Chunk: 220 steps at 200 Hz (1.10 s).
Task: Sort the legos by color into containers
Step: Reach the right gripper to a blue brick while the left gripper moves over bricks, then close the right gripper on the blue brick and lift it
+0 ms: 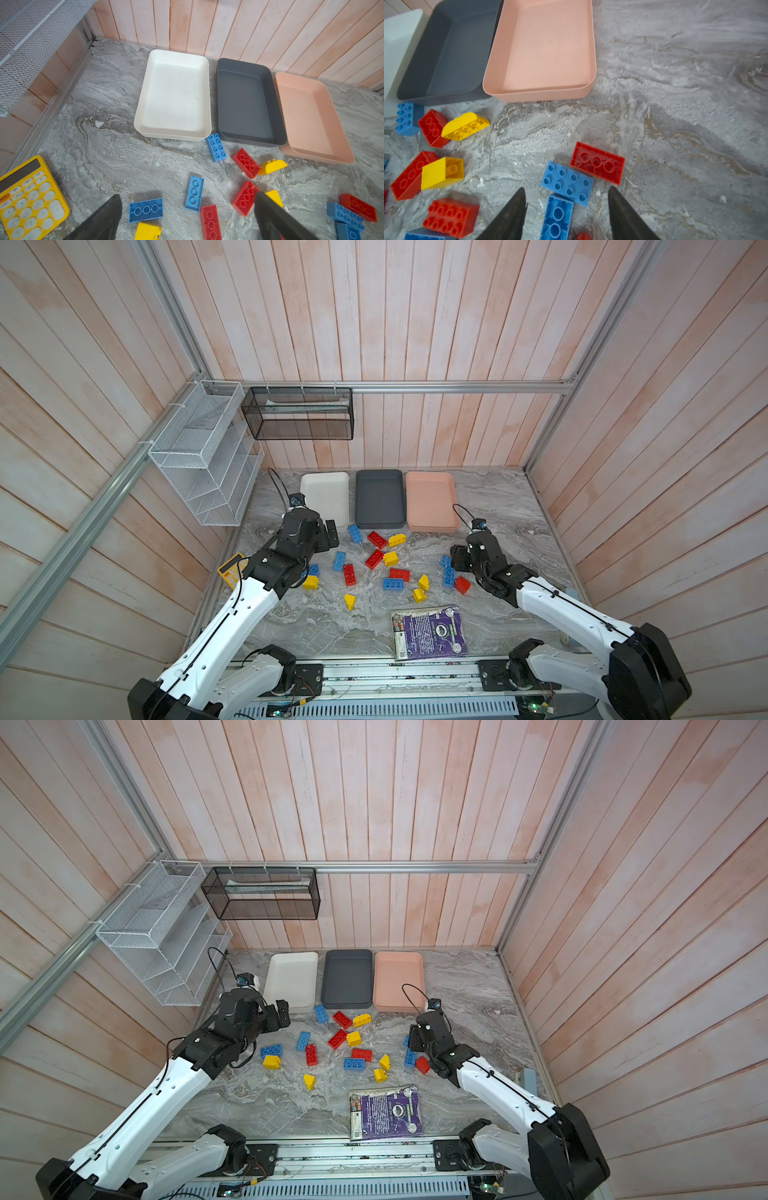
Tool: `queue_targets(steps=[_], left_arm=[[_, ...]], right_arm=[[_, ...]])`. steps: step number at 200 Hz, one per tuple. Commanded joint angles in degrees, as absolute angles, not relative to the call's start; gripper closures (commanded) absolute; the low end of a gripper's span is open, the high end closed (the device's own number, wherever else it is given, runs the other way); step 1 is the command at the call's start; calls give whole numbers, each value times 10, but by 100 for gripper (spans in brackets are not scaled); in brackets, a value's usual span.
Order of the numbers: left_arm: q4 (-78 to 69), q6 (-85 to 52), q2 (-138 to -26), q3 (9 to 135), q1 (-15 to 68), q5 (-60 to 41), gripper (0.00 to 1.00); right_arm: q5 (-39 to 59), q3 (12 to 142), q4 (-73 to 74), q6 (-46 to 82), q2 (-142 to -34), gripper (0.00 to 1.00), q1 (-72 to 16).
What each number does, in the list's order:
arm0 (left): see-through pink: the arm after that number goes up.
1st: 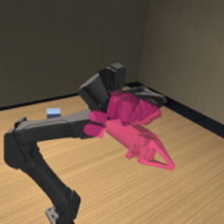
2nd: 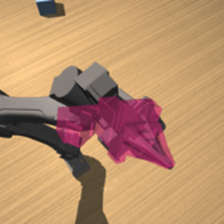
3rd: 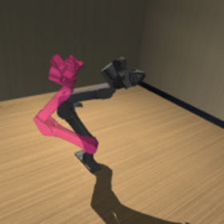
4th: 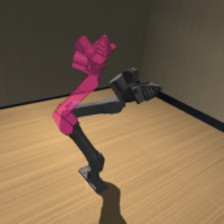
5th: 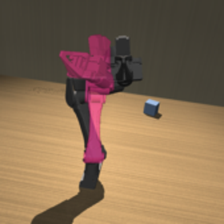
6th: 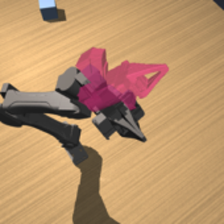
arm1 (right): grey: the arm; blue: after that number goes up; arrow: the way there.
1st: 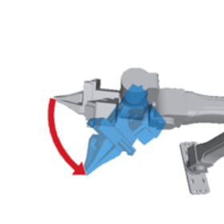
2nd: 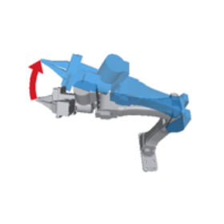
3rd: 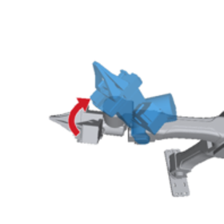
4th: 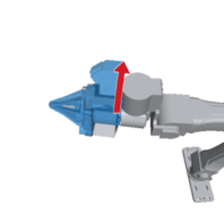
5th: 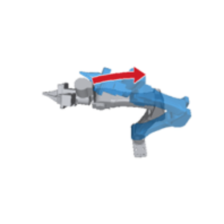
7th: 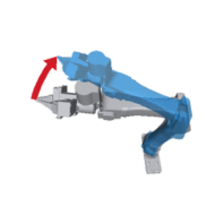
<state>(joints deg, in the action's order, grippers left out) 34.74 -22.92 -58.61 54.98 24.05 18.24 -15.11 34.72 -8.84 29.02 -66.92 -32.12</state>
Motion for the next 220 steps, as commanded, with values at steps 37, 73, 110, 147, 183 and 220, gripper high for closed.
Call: queue_targets(steps=[37, 73, 110, 147, 183, 220], left_arm=[[314, -208, -559, 491, 242, 107, 0], [307, -195, -526, 481, 243, 102, 0], [302, -193, -507, 476, 243, 95, 0], [301, -191, -502, 474, 242, 92, 0], [301, -190, -499, 473, 242, 91, 0], [301, -191, -497, 472, 243, 91, 0]], right_arm=[[-144, 390, -170, 356, -750, 33, -369], [-145, 426, -190, 369, -814, 36, -373], [-134, 448, -194, 370, -868, 42, -373], [-132, 461, -199, 369, -895, 43, -373], [-141, 466, -200, 366, -889, 38, -372], [-139, 471, -201, 362, -901, 59, -373]])
